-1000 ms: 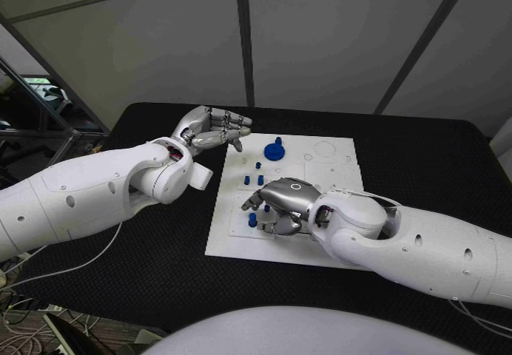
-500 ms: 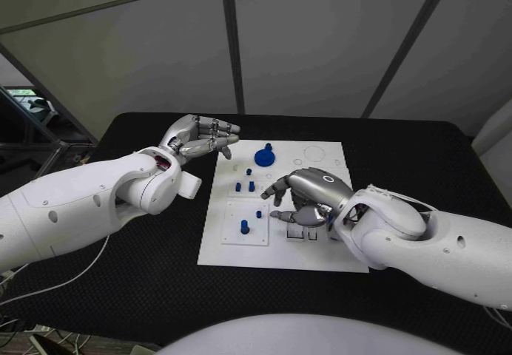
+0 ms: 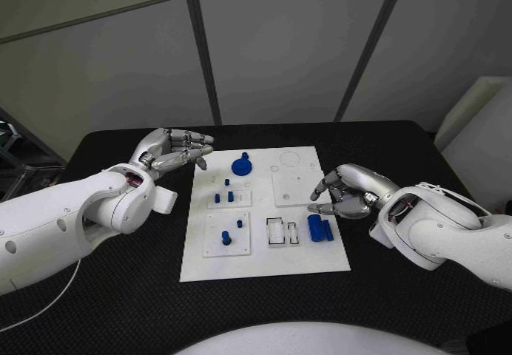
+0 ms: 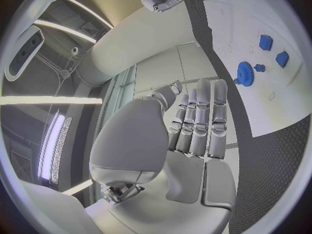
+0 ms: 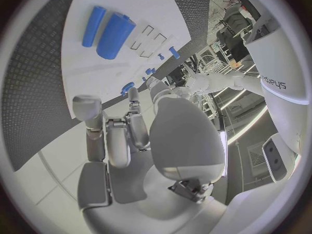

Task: Assemble the parts on the task board

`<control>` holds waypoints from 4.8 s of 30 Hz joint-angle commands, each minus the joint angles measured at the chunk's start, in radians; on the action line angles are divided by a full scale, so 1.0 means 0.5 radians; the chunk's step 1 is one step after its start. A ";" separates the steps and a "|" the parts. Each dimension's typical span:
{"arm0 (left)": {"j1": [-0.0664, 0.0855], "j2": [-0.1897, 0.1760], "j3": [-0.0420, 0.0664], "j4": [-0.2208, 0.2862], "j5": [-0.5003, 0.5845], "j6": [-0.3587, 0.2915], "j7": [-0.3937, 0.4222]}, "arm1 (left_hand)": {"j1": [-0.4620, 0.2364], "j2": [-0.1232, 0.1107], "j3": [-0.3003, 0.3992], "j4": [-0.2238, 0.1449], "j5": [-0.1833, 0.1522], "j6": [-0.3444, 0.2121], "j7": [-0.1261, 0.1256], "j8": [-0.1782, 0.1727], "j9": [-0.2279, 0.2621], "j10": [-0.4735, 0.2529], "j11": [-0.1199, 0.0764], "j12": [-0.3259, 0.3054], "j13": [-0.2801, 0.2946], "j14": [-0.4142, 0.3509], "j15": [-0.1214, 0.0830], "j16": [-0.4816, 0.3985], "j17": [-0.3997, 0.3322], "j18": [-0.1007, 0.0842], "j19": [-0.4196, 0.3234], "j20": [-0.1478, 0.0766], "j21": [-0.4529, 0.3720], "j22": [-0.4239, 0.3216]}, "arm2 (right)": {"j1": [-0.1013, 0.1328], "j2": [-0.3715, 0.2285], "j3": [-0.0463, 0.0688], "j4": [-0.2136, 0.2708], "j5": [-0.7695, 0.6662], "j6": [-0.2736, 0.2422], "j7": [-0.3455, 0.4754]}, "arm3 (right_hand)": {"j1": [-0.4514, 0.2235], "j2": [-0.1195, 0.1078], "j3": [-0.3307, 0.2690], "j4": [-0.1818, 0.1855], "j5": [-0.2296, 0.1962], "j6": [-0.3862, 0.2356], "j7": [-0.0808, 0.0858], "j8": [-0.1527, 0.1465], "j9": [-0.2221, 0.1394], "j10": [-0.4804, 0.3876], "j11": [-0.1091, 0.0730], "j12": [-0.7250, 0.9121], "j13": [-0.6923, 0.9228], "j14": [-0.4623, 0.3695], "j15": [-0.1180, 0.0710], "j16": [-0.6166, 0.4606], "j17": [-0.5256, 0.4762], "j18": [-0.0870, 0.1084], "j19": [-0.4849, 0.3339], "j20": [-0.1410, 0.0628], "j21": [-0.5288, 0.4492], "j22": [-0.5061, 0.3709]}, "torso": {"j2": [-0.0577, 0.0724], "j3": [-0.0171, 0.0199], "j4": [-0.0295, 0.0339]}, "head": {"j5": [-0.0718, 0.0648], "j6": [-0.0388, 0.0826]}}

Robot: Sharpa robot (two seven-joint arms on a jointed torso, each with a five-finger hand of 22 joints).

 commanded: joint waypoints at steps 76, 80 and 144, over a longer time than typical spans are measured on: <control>0.001 -0.030 0.001 0.028 0.002 0.019 -0.003 | -0.008 0.023 -0.007 -0.005 -0.005 -0.006 0.008 0.011 -0.001 -0.017 0.004 0.017 -0.003 -0.008 0.006 -0.008 -0.005 0.063 0.003 0.011 -0.011 -0.003 | -0.184 0.340 -0.012 -0.116 -0.433 0.413 -0.824 | -0.185 0.063 -0.504 0.199 0.169 -0.111 -0.018 0.179 0.151 -0.090 -0.005 -0.087 -0.046 0.173 -0.011 0.009 0.367 -0.004 -0.012 -0.004 -0.037 -0.042 | -0.003 0.0033 -0.014 | -0.016 -0.067; 0.001 -0.030 0.001 0.029 0.002 0.021 -0.005 | -0.008 0.023 -0.007 -0.005 -0.005 -0.006 0.008 0.011 -0.001 -0.017 0.004 0.017 -0.003 -0.008 0.006 -0.008 -0.005 0.063 0.003 0.011 -0.011 -0.003 | -0.186 0.339 -0.012 -0.113 -0.436 0.396 -0.836 | -0.132 0.081 -0.499 0.194 0.204 -0.115 -0.019 0.193 0.163 -0.090 -0.007 -0.089 -0.038 0.173 -0.012 0.010 0.370 -0.004 -0.012 -0.005 -0.038 -0.041 | -0.003 0.0030 -0.013 | -0.019 -0.065; 0.000 -0.017 0.001 0.034 0.002 0.045 -0.021 | -0.004 0.027 -0.005 -0.010 -0.004 -0.007 0.007 0.013 -0.001 -0.025 0.004 0.020 -0.004 -0.009 0.005 -0.009 -0.007 0.064 0.004 0.010 -0.013 -0.004 | -0.183 0.512 -0.007 -0.056 -0.146 0.019 -0.807 | -0.322 0.117 -0.637 0.207 0.019 -0.056 -0.087 0.409 0.355 -0.046 -0.063 -0.104 0.024 0.187 -0.058 0.042 0.433 -0.013 0.015 -0.046 -0.007 0.016 | -0.001 0.0022 -0.012 | 0.043 -0.062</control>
